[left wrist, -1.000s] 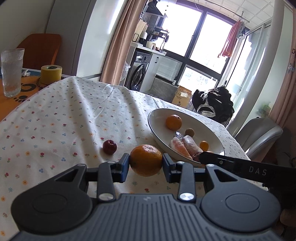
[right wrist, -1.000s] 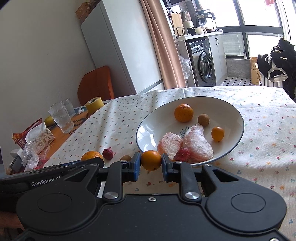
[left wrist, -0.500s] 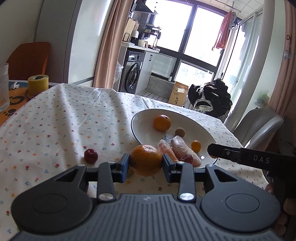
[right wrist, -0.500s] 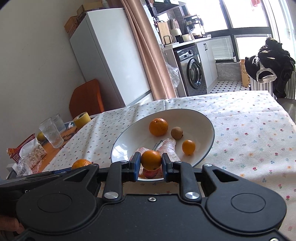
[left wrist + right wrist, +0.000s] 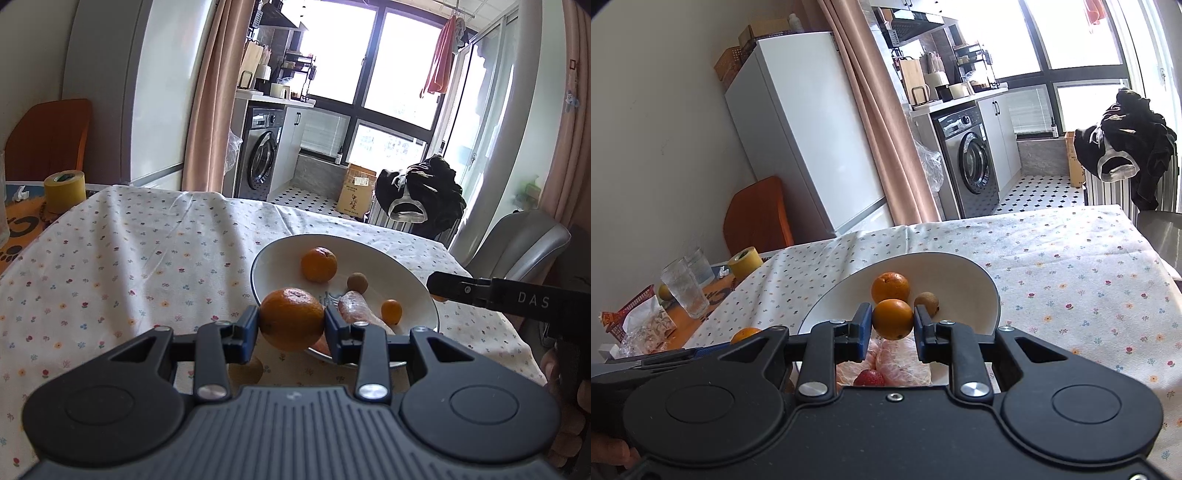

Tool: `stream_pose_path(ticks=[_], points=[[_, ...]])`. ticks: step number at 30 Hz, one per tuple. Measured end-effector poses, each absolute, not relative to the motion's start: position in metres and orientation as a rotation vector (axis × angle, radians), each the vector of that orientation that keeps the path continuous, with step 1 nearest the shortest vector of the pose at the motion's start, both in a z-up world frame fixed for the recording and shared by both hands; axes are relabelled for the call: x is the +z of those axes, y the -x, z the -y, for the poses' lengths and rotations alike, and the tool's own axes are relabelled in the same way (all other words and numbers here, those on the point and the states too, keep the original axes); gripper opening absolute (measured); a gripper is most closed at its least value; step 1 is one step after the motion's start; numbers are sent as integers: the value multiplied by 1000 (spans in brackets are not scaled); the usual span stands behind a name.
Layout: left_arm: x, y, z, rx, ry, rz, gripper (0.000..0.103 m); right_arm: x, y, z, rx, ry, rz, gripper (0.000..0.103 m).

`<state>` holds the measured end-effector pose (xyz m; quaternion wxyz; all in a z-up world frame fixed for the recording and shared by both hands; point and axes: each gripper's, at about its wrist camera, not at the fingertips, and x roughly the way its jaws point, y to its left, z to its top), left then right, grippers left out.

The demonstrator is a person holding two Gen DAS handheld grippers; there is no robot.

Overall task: Organize fruits
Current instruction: 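Carry the mandarin into the bowl with the left gripper while the right carries the kumquat there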

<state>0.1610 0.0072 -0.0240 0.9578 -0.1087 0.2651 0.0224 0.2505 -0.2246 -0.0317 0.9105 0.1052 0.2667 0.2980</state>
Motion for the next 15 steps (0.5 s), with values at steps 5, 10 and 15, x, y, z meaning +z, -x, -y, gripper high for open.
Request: stream_pose_path(ticks=[5, 10, 15], points=[[-20, -172, -6, 41, 196, -535, 36, -30, -260, 223, 618, -200, -549, 22], [-17, -184, -6, 39, 175, -536, 36, -31, -270, 222, 612, -200, -551, 22], [-20, -199, -6, 34, 168, -558, 36, -44, -279, 224, 599, -228, -585, 28]])
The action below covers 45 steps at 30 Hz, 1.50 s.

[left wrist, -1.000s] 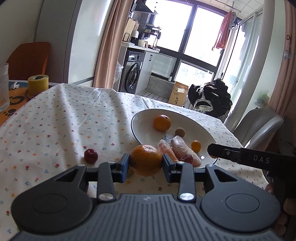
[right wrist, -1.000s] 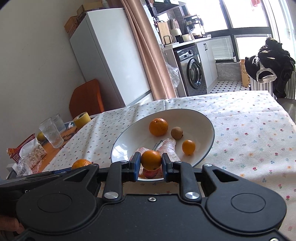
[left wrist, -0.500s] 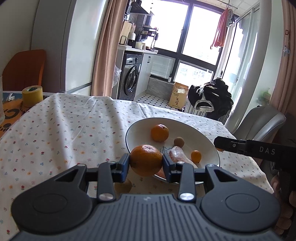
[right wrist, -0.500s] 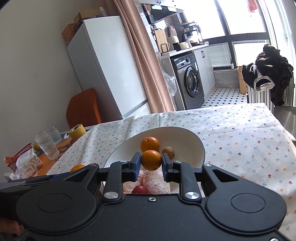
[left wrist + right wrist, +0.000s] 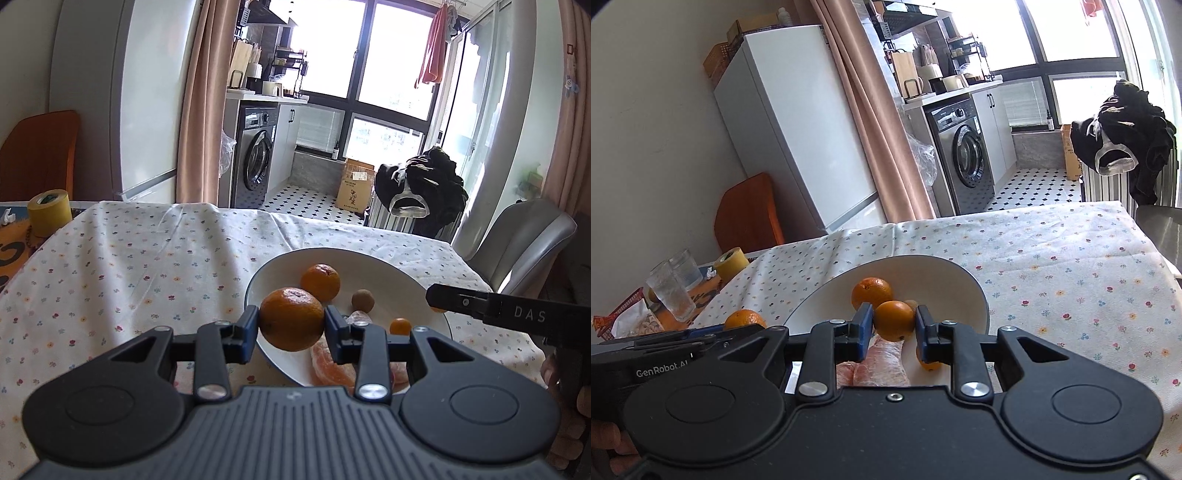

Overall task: Organize fruits
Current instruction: 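Carry the mandarin into the bowl with the left gripper while the right carries the kumquat there, then open both grippers to release the mandarin and kumquat in the bowl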

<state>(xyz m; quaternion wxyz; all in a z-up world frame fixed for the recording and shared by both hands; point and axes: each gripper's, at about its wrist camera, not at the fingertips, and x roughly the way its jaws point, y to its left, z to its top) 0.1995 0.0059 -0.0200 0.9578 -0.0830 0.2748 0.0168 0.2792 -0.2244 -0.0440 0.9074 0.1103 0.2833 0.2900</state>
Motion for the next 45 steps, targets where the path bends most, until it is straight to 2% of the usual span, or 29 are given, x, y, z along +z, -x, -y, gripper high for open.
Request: stream_pose_path(ticks=[6, 13, 18, 19, 23, 29, 37, 41, 45], points=[[-24, -214, -3, 27, 145, -581, 36, -52, -282, 235, 592, -278, -591, 32], [-27, -231, 2, 14, 127, -601, 37, -60, -289, 245, 568, -316, -610, 45], [-30, -240, 4, 29, 128, -622, 37, -61, -290, 250, 573, -331, -608, 50], [-30, -240, 3, 32, 134, -621, 41, -60, -289, 249, 575, -329, -607, 50], [-26, -235, 0, 50, 144, -599, 44, -59, -287, 246, 581, -318, -604, 50], [-17, -218, -5, 75, 137, -583, 55, -57, -283, 243, 600, -309, -597, 51], [-11, -190, -20, 138, 162, -577, 78, -49, -275, 239, 617, -288, -583, 55], [-8, -177, -21, 152, 157, -577, 82, -38, -264, 236, 634, -270, -559, 63], [-5, -163, -25, 162, 158, -566, 85, -34, -254, 231, 645, -256, -559, 65]])
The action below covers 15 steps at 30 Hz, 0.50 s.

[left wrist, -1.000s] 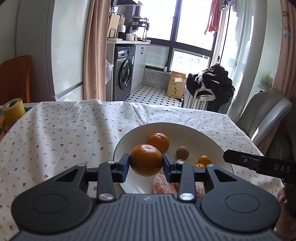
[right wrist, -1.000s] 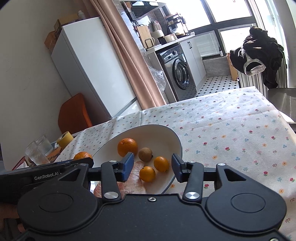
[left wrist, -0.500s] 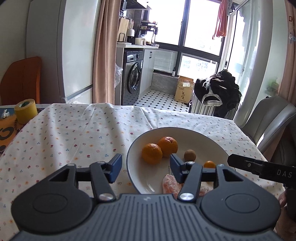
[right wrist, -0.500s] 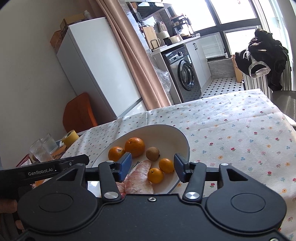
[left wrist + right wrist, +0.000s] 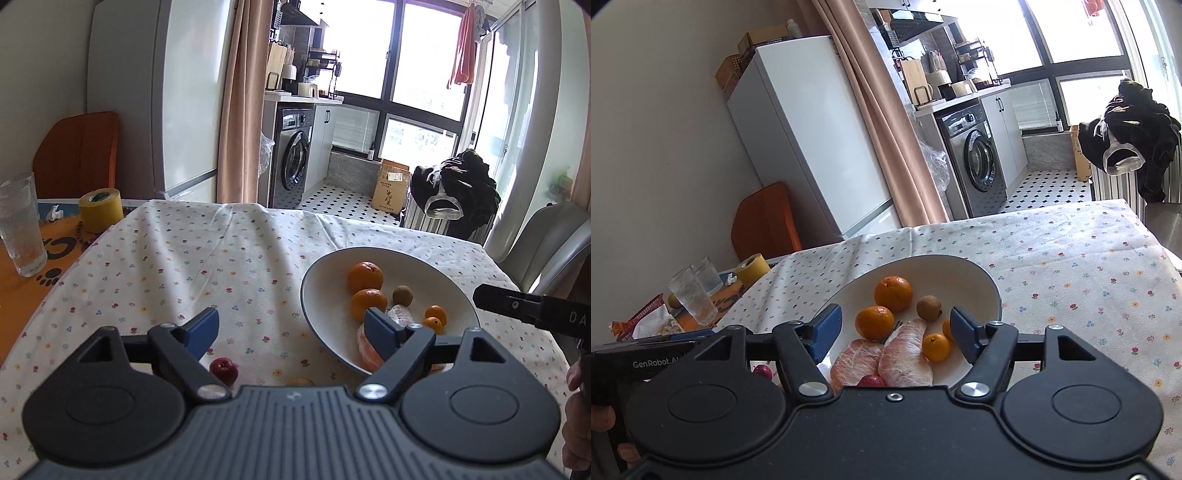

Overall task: Organize fruits
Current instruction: 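Open both grippers to release the mandarin and kumquat in the bowl, then withdraw both grippers toward the kiwi and small red fruit on the cloth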

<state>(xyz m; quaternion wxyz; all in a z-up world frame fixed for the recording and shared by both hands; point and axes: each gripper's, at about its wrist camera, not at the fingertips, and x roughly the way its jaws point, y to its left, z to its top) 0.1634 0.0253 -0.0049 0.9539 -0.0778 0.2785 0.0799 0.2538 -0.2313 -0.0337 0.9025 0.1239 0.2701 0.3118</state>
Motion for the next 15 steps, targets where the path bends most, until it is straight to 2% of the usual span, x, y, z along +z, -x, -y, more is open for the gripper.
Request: stream_pose_path(ticks=[10, 13, 15], points=[[-2, -136, -38, 171, 211, -569, 86, -23, -235, 224, 662, -229, -557, 80], [-1, -129, -39, 175, 230, -556, 90, -19, -229, 224, 675, -230, -541, 87], [0, -125, -39, 179, 232, -548, 92, -15, -225, 223, 687, -232, -534, 87]])
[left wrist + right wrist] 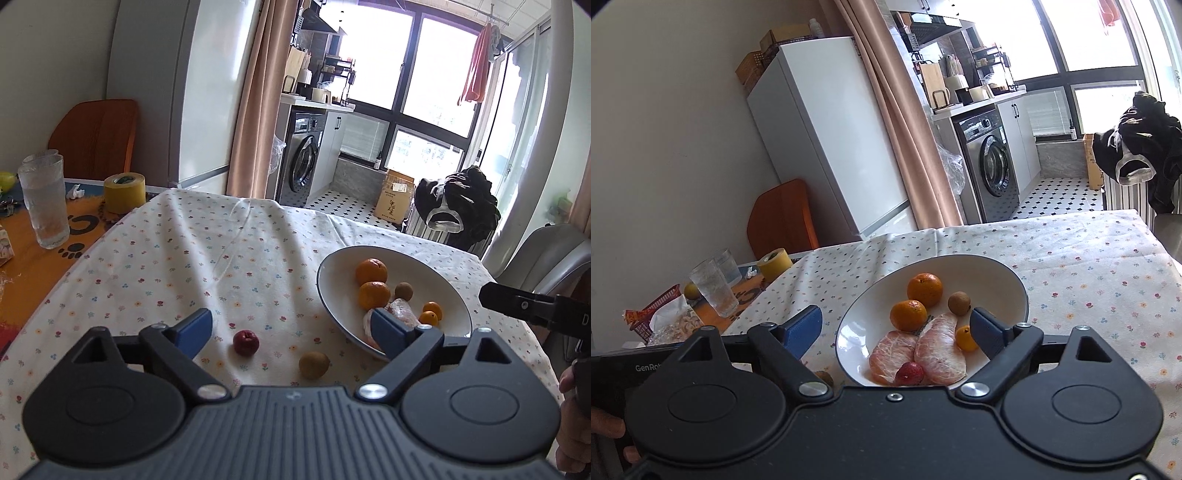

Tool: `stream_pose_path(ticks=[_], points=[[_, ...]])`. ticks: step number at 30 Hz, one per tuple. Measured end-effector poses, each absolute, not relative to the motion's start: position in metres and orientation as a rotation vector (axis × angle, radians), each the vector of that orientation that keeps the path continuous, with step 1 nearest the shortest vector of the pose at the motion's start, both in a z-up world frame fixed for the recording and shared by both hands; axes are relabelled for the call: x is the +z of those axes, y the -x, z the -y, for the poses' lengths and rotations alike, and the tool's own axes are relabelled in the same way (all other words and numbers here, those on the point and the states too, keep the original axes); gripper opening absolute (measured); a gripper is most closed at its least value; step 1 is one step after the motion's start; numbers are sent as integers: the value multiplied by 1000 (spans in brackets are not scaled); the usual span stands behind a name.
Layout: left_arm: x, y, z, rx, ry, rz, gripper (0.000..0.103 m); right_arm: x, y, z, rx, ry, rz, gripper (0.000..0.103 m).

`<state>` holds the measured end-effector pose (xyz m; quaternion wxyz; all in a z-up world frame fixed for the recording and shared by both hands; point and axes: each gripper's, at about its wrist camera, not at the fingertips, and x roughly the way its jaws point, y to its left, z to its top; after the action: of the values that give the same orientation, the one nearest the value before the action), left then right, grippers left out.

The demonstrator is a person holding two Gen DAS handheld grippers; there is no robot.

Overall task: Organize fruits
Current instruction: 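Withdraw both grippers toward the kiwi and small red fruit on the cloth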

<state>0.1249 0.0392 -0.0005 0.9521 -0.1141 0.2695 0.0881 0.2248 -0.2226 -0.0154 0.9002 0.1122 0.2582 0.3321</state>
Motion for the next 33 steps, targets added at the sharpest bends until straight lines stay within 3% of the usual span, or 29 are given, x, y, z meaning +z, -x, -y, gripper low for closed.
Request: stream_pose_path(ticks=[8, 33], points=[[-1, -108, -47, 196, 260, -532, 97, -11, -207, 214, 708, -214, -532, 99], [-27, -73, -94, 190, 360, -571, 98, -30, -174, 166, 699, -152, -637, 102]])
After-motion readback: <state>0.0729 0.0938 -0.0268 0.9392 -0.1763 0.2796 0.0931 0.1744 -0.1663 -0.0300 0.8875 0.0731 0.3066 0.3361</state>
